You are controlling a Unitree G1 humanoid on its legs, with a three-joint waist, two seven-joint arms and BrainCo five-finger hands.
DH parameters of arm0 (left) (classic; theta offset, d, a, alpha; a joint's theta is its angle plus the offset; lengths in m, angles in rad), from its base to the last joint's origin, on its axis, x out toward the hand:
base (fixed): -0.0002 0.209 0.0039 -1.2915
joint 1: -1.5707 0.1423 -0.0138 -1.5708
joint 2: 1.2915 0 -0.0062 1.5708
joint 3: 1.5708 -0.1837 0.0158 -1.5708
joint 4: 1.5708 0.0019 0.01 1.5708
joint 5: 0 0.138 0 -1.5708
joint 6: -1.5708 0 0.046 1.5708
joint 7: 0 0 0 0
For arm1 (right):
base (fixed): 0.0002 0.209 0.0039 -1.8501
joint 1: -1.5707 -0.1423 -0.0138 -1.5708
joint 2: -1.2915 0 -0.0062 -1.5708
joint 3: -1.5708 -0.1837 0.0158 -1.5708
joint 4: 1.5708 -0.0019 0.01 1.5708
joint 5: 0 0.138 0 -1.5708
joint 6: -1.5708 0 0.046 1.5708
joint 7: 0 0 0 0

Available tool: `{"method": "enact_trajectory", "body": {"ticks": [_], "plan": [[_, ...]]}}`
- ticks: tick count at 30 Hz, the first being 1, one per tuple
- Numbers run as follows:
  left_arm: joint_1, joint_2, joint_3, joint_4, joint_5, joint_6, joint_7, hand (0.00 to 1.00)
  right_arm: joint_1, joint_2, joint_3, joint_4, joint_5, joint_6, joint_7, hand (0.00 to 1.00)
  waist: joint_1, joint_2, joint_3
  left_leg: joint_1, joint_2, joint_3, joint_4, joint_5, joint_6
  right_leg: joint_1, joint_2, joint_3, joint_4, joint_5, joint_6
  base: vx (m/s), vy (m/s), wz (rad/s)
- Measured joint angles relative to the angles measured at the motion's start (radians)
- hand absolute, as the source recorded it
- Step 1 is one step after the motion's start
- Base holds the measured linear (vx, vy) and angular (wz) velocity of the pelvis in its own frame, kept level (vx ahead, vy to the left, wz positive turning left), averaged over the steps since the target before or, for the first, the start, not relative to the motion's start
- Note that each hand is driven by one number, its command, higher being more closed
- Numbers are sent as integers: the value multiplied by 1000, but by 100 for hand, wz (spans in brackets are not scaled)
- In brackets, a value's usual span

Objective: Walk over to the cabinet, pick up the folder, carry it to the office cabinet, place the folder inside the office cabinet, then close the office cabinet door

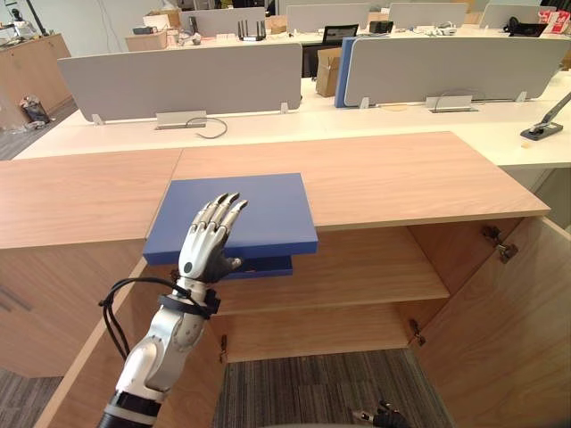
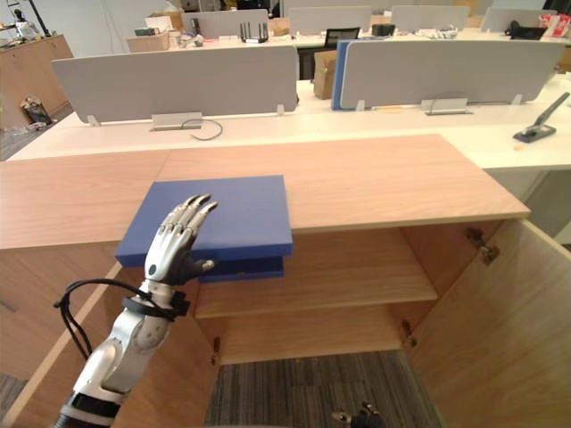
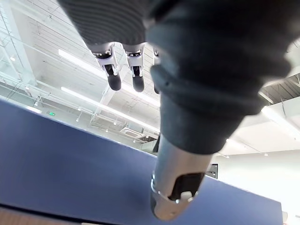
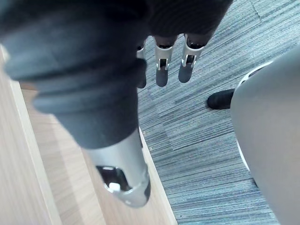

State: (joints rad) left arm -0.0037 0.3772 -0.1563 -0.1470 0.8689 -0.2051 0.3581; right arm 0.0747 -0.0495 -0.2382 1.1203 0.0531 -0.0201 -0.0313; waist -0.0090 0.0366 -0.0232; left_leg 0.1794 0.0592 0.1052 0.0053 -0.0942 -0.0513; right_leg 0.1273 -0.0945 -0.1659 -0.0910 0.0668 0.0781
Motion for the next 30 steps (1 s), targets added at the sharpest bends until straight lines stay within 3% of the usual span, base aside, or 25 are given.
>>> {"method": "enact_trajectory", "body": {"ticks": [21, 30], "plan": [[24, -19, 63, 62, -9, 27, -17, 0, 8, 2, 37, -24, -35, 2, 6, 0, 0, -5, 1, 2, 5, 9, 0, 0, 0, -1, 2, 2, 0, 1, -1, 0, 0, 0], [7, 26, 68, 81, 10, 38, -17, 0, 9, 0, 43, -25, -35, 3, 6, 0, 0, -4, 0, 6, 10, 16, 0, -1, -2, 0, 6, 4, 0, 3, -3, 0, 0, -1]]}}
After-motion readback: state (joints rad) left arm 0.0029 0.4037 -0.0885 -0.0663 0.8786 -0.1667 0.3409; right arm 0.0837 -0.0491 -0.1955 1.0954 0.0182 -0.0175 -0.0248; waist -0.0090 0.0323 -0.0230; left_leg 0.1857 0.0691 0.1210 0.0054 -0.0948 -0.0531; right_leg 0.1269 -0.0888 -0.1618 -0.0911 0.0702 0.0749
